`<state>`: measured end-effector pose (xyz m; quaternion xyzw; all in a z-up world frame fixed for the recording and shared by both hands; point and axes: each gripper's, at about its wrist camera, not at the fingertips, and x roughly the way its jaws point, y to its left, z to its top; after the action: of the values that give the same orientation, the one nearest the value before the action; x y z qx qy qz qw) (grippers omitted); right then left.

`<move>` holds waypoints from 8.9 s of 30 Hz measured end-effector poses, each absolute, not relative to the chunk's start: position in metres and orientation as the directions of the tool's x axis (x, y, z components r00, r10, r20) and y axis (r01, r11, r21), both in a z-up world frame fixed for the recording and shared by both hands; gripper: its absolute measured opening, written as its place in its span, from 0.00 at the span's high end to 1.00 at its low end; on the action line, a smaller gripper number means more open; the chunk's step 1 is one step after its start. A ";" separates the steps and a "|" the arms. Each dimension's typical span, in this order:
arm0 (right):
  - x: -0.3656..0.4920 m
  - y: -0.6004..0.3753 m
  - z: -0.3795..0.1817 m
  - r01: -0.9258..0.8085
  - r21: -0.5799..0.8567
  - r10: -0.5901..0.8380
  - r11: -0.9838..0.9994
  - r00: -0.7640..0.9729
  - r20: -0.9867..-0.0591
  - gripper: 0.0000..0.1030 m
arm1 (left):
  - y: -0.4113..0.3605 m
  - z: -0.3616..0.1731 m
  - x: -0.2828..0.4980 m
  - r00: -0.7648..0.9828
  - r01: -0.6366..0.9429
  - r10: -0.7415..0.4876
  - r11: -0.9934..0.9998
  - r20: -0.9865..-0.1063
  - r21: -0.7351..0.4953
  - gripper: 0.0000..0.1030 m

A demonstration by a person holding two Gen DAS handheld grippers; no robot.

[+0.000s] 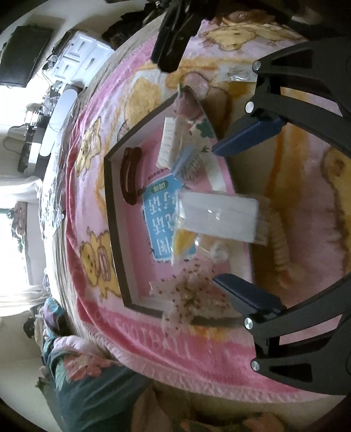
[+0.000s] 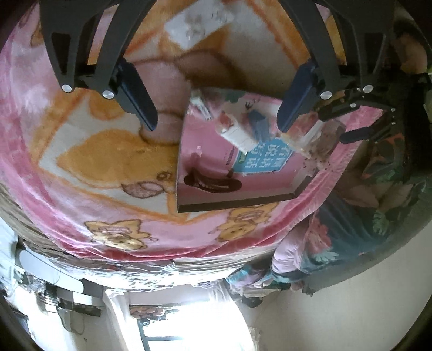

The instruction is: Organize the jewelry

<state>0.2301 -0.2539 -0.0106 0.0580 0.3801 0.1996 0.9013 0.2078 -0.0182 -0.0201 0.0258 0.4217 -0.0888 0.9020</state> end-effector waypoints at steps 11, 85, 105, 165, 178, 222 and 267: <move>0.183 -0.254 -0.041 -0.281 0.250 0.372 0.926 0.579 -0.726 0.11 | 0.015 -0.036 0.168 0.605 0.123 -0.119 0.991 -0.787 -0.055 0.16; 0.261 -0.163 -0.009 -0.437 0.199 0.435 0.877 0.547 -0.715 0.61 | 0.049 -0.017 0.238 0.657 0.054 -0.127 0.991 -0.743 -0.122 0.35; 0.280 -0.169 -0.030 -0.391 0.208 0.404 0.897 0.530 -0.746 0.40 | 0.043 -0.034 0.255 0.622 0.049 -0.130 0.991 -0.772 -0.127 0.30; 0.079 -0.227 0.009 -0.372 0.197 0.416 0.907 0.719 -0.557 0.04 | 0.018 0.001 0.079 0.700 0.048 -0.125 0.991 -0.703 -0.128 0.09; 0.078 -0.225 0.011 -0.373 0.190 0.413 0.908 0.720 -0.557 0.04 | 0.018 0.001 0.076 0.695 0.047 -0.125 0.991 -0.708 -0.129 0.09; 0.077 -0.223 0.010 -0.373 0.179 0.407 0.910 0.725 -0.555 0.04 | 0.018 0.001 0.075 0.688 0.050 -0.131 0.990 -0.714 -0.133 0.09; 0.075 -0.219 0.005 -0.375 0.188 0.411 0.908 0.711 -0.570 0.04 | 0.029 0.003 0.078 0.679 0.023 -0.143 0.984 -0.720 -0.174 0.09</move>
<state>0.0751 -0.2189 0.0051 0.0290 0.3150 0.2126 0.9245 0.0775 0.0286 0.0033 -0.0754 0.3983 -0.0456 0.9130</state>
